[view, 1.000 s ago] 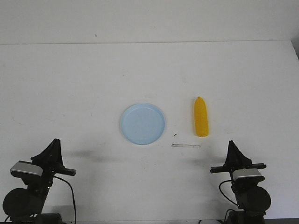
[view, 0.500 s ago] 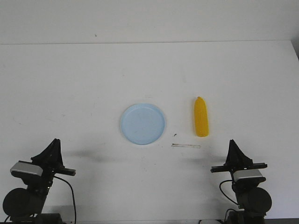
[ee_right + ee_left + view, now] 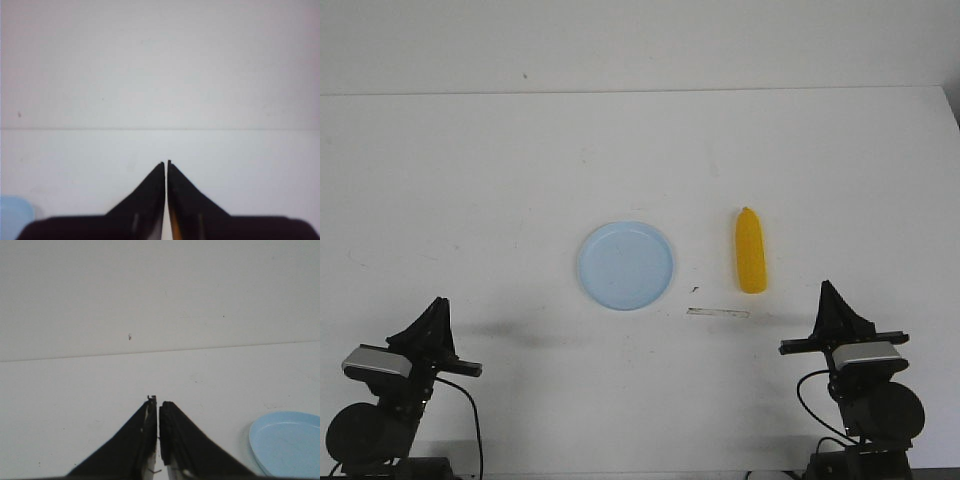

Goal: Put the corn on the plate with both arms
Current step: 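Reach the right gripper to the yellow corn and grasp it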

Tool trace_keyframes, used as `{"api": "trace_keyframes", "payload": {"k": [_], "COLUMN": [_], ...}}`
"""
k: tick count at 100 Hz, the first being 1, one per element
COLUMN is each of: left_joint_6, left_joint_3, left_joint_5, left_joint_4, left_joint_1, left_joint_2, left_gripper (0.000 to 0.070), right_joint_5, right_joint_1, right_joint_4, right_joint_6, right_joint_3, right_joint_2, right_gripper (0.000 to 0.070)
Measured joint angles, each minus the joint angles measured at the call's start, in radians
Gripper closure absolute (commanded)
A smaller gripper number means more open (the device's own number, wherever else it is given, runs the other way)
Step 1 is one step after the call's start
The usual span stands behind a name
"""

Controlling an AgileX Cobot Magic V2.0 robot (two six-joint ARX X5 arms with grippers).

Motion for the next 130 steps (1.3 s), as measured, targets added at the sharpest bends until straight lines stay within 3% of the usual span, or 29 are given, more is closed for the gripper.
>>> {"api": "trace_keyframes", "payload": {"k": [32,45,58,79,94,100,111,116,130], "left_joint_6": [0.0,0.0,0.0,0.0,0.0,0.0,0.0,0.0,0.0], "left_joint_3": [0.0,0.0,0.0,0.0,0.0,0.0,0.0,0.0,0.0], "left_joint_5": [0.0,0.0,0.0,0.0,0.0,0.0,0.0,0.0,0.0], "left_joint_4": [0.0,0.0,0.0,0.0,0.0,0.0,0.0,0.0,0.0], "left_joint_1": [0.0,0.0,0.0,0.0,0.0,0.0,0.0,0.0,0.0], "left_joint_2": [0.0,0.0,0.0,0.0,0.0,0.0,0.0,0.0,0.0], "left_gripper": [0.0699,0.0699,0.0699,0.0699,0.0699,0.0699,0.0699,0.0699,0.0699], "right_joint_5": [0.021,0.074,0.11,0.116,0.116,0.116,0.116,0.116,0.116], "right_joint_1": [0.089,0.139,0.166,0.167,0.167,0.167,0.167,0.167,0.167], "right_joint_4": [0.009,-0.034,-0.155,-0.5,-0.672,-0.734,-0.826,-0.843,-0.871], "right_joint_6": [0.053,0.098,0.116,0.124,0.124,0.124,0.124,0.124,0.143], "right_joint_3": [0.281,0.385,0.522,0.757,0.919,0.981,1.082,1.109,1.12], "right_joint_2": [0.426,0.606,0.771,1.027,1.176,1.228,1.32,1.353,1.403], "right_gripper": [0.0695,0.0695,0.0695,0.0694,0.0683,0.0614,0.0294,0.0204,0.0184]}}
